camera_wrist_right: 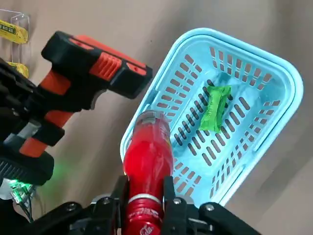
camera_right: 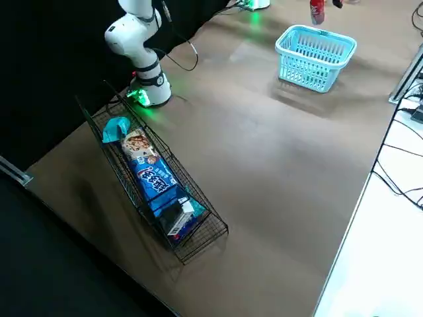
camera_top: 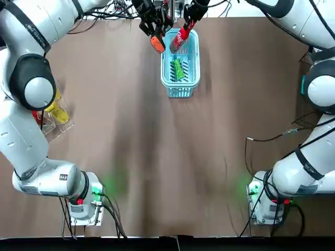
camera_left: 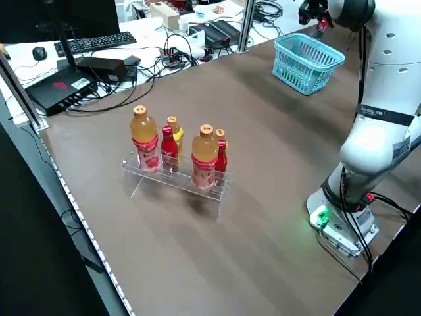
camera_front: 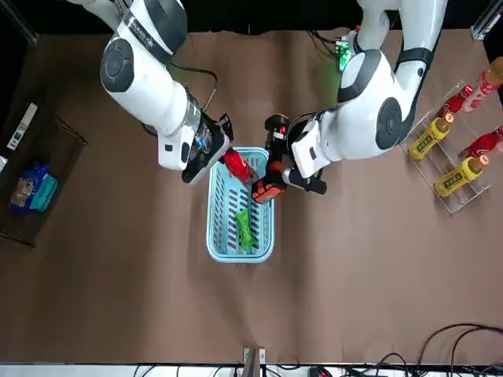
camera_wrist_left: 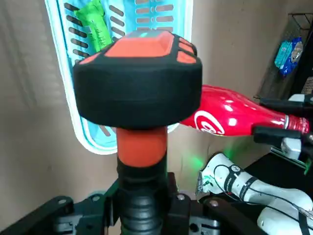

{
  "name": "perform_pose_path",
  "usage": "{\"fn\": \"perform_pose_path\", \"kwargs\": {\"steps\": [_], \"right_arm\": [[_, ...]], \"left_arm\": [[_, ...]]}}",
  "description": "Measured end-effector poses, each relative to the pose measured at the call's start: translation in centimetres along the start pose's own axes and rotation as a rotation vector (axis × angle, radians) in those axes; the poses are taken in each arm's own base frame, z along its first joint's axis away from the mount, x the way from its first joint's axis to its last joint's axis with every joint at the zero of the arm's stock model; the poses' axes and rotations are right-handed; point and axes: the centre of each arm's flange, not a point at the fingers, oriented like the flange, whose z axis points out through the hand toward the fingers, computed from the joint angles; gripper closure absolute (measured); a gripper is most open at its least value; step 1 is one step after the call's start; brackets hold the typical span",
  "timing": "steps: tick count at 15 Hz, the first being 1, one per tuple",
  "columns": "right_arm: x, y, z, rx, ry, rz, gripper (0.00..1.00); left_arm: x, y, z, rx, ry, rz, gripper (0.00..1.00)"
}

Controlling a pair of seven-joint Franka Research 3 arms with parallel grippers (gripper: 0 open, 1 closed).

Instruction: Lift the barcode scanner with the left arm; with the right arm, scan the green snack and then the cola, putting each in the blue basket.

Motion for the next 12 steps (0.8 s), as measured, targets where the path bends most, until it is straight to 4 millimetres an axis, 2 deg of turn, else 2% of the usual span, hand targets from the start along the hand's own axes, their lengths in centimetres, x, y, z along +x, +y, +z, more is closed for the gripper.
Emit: {"fn": "perform_pose_path", "kwargs": {"steps": [12], "right_arm": [[0.0, 0.6, 0.0, -0.005, -0.003, 0.028, 0.67]], "left_arm": [[-0.8, 0.1, 1.9, 0.014, -0.097, 0.001, 0.65]]}}
